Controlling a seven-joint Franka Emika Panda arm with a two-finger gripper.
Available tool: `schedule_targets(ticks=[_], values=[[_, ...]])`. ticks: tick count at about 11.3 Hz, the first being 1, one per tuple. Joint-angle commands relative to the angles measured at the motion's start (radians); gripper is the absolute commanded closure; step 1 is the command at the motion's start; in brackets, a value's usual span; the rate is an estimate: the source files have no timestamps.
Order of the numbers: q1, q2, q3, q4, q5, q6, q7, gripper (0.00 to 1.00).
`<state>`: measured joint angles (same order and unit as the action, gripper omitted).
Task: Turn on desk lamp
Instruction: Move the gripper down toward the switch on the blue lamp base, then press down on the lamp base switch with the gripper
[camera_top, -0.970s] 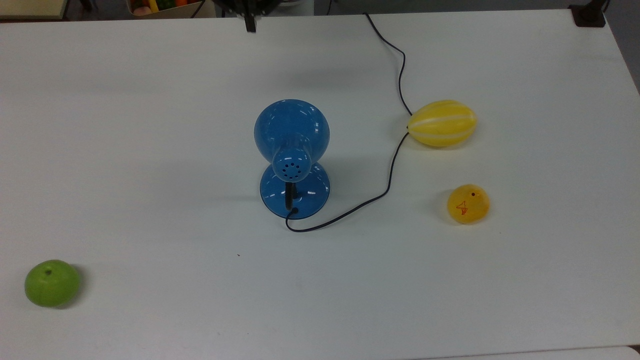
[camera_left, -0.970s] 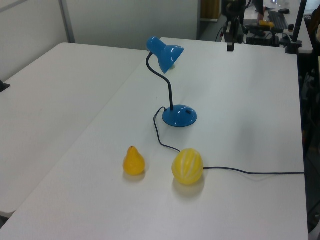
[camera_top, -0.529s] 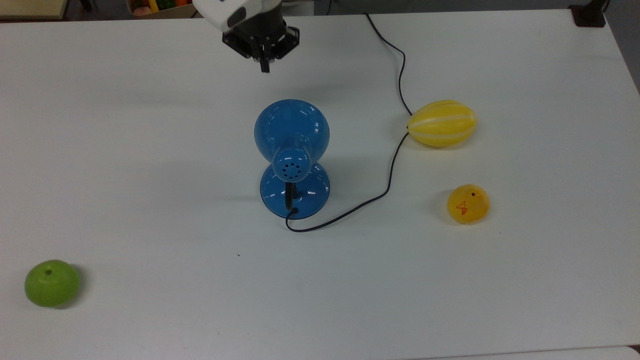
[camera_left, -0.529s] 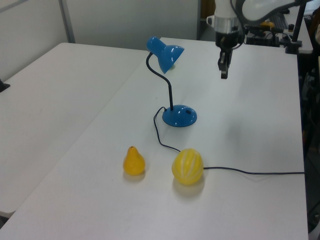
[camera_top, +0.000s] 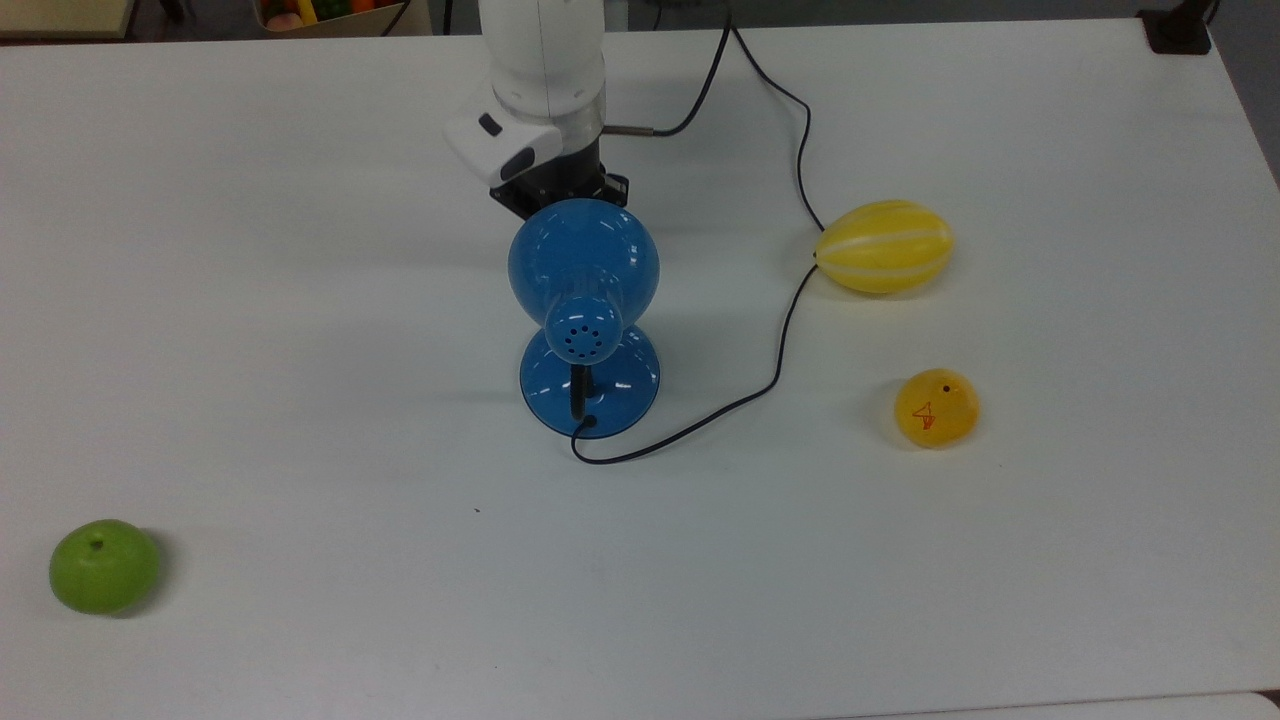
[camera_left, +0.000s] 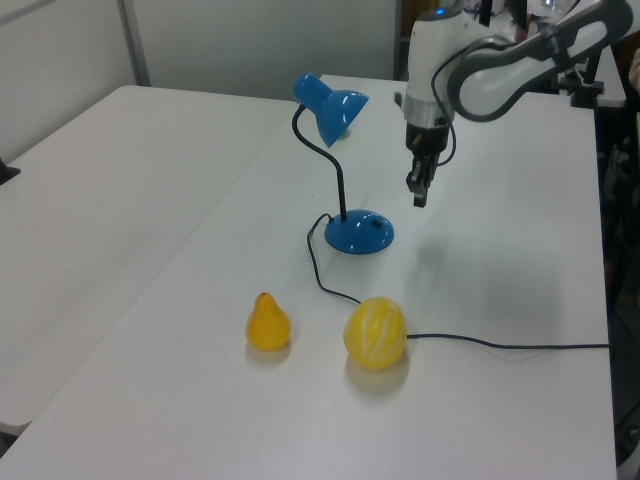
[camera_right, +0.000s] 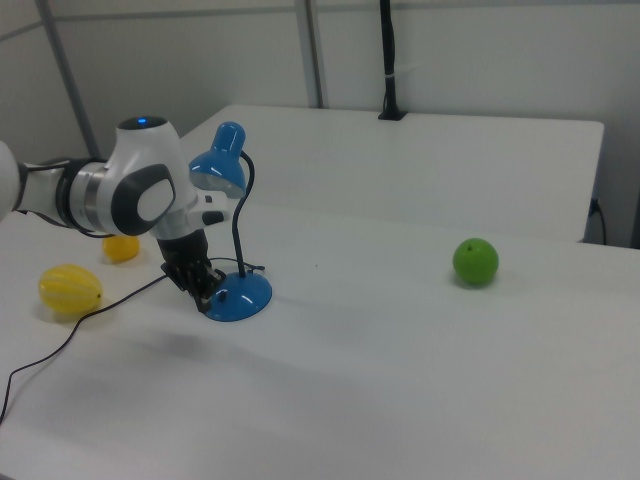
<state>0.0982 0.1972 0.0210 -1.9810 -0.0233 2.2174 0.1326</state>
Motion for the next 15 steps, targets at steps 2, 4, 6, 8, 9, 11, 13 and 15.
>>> schedule_targets(ticks=[2, 4, 6, 8, 9, 11, 13, 15], values=[[0.026, 0.059, 0.000, -0.018, 0.005, 0.143, 0.030, 1.00], [0.031, 0.085, 0.002, -0.013, 0.005, 0.217, 0.054, 1.00], [0.031, 0.088, 0.002, -0.010, 0.005, 0.261, 0.054, 1.00], [0.031, 0.088, 0.003, -0.004, 0.005, 0.269, 0.054, 1.00], [0.031, 0.094, 0.004, -0.004, 0.005, 0.295, 0.054, 1.00], [0.029, 0.099, 0.005, -0.004, 0.005, 0.336, 0.070, 1.00], [0.029, 0.108, 0.005, -0.004, 0.005, 0.369, 0.070, 1.00], [0.029, 0.114, 0.005, -0.002, 0.005, 0.370, 0.070, 1.00]])
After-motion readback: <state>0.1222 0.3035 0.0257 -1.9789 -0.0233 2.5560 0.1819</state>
